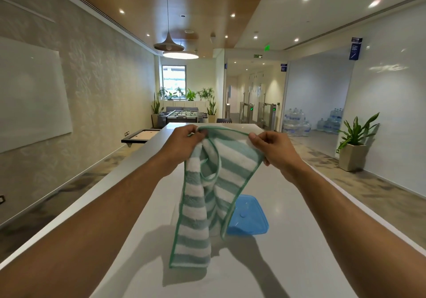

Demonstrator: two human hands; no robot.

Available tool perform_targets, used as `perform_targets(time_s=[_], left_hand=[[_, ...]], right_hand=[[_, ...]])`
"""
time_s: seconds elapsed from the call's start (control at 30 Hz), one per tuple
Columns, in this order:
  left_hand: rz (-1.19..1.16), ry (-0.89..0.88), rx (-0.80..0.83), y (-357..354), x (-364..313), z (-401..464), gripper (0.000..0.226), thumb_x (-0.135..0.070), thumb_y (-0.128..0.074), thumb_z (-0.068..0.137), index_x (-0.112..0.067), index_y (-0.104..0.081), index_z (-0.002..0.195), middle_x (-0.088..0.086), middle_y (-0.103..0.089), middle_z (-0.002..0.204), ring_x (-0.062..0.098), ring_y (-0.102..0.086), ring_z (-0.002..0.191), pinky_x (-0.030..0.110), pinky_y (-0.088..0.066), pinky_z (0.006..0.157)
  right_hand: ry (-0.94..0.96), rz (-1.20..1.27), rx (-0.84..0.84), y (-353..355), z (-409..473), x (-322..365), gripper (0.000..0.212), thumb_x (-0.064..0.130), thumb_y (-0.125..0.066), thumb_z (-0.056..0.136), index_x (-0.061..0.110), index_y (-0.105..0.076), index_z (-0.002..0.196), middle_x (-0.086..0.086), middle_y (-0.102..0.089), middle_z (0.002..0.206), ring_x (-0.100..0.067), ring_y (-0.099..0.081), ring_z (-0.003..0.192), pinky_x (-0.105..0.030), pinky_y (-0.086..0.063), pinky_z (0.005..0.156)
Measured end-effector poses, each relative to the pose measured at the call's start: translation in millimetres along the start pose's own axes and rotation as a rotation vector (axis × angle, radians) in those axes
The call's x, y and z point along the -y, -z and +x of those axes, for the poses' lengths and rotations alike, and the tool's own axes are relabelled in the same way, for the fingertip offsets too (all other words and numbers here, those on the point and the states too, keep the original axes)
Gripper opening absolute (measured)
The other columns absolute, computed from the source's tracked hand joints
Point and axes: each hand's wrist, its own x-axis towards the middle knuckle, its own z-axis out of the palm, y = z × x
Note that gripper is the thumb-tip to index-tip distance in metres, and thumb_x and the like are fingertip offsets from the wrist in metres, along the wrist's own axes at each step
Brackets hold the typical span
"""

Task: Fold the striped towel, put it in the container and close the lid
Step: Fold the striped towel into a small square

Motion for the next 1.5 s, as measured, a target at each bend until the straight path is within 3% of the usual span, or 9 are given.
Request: perform_targets(time_s=[0.33, 0.4, 0.53, 0.67, 0.73, 0.93, 1.07, 1.2, 1.5], left_hand=[[-0.429, 0.076, 0.449, 23, -19, -20, 0.022, -0.019, -0.054, 0.089, -0.005, -0.067, 0.099, 0.008, -0.071, 0.084, 0.020, -0.069, 0.072, 0.029, -0.059, 0.063], [-0.303, 0.108, 0.277, 16, -11, -13, 0.026, -0.023, -0.058, 0.092, -0.004, -0.066, 0.108, 0.009, -0.072, 0.095, 0.024, -0.069, 0.082, 0.030, -0.057, 0.066], [0.107, 0.226, -0.383, 6, 17, 4, 0.021, -0.033, -0.062, 0.092, -0.014, -0.063, 0.103, 0.008, -0.064, 0.110, 0.024, -0.059, 0.092, 0.026, -0.046, 0.058], [0.074, 0.256, -0.510, 3, 21, -1, 0.020, -0.032, -0.062, 0.091, -0.016, -0.057, 0.102, 0.002, -0.056, 0.102, 0.023, -0.057, 0.088, 0.039, -0.057, 0.071], [0.101, 0.192, -0.487, 0, 16, -5, 0.019, -0.035, -0.064, 0.089, -0.021, -0.055, 0.099, 0.003, -0.059, 0.105, 0.023, -0.060, 0.090, 0.046, -0.057, 0.081], [0.017, 0.040, -0.126, -24, -12, -23, 0.008, -0.021, -0.064, 0.091, -0.017, -0.057, 0.092, 0.013, -0.064, 0.095, 0.027, -0.070, 0.080, 0.037, -0.061, 0.057], [-0.079, 0.041, 0.119, -32, -15, -32, 0.017, 0.003, -0.059, 0.088, -0.003, -0.064, 0.104, 0.015, -0.068, 0.093, 0.022, -0.073, 0.079, 0.034, -0.061, 0.067], [-0.198, 0.129, 0.253, -21, -5, -32, 0.027, 0.006, -0.049, 0.090, 0.000, -0.060, 0.114, 0.022, -0.069, 0.108, 0.032, -0.071, 0.097, 0.040, -0.059, 0.083], [-0.021, 0.043, 0.133, -30, 4, -35, 0.016, -0.010, -0.057, 0.096, -0.004, -0.059, 0.110, 0.019, -0.074, 0.097, 0.027, -0.074, 0.084, 0.034, -0.062, 0.064]], right_hand=[[0.028, 0.635, 0.402, 30, -4, 0, 0.036, 0.048, -0.090, 0.051, 0.021, -0.068, 0.060, 0.000, -0.063, 0.068, -0.013, -0.059, 0.062, -0.024, -0.049, 0.055], [-0.029, 0.445, 0.261, 18, -2, -1, 0.038, 0.047, -0.086, 0.061, 0.014, -0.067, 0.067, -0.007, -0.061, 0.075, -0.022, -0.055, 0.068, -0.030, -0.045, 0.055], [-0.111, 0.050, -0.117, -14, 2, -14, 0.036, 0.035, -0.076, 0.081, 0.001, -0.065, 0.075, -0.009, -0.064, 0.069, -0.016, -0.053, 0.053, -0.025, -0.044, 0.044], [-0.223, 0.141, -0.148, -26, 2, -14, 0.030, 0.031, -0.077, 0.081, 0.004, -0.066, 0.073, -0.011, -0.067, 0.069, -0.019, -0.059, 0.055, -0.029, -0.052, 0.051], [-0.223, 0.180, -0.104, -31, 4, -6, 0.032, 0.030, -0.076, 0.081, -0.001, -0.069, 0.082, -0.013, -0.067, 0.073, -0.020, -0.059, 0.060, -0.033, -0.056, 0.057], [-0.206, 0.336, 0.163, -42, 0, 16, 0.016, 0.022, -0.069, 0.088, 0.006, -0.072, 0.089, -0.011, -0.069, 0.083, -0.016, -0.063, 0.066, -0.027, -0.054, 0.061], [-0.188, 0.444, 0.259, -43, -7, 17, 0.013, 0.012, -0.064, 0.090, 0.005, -0.073, 0.095, -0.014, -0.073, 0.093, -0.025, -0.070, 0.084, -0.040, -0.059, 0.081], [-0.166, 0.417, 0.293, -38, -10, 11, 0.019, 0.002, -0.066, 0.086, 0.003, -0.072, 0.104, -0.019, -0.071, 0.106, -0.026, -0.069, 0.090, -0.039, -0.059, 0.081], [-0.112, 0.323, 0.172, -42, -12, 5, 0.018, 0.003, -0.072, 0.083, -0.001, -0.072, 0.100, -0.017, -0.072, 0.095, -0.015, -0.069, 0.072, -0.021, -0.055, 0.059]])
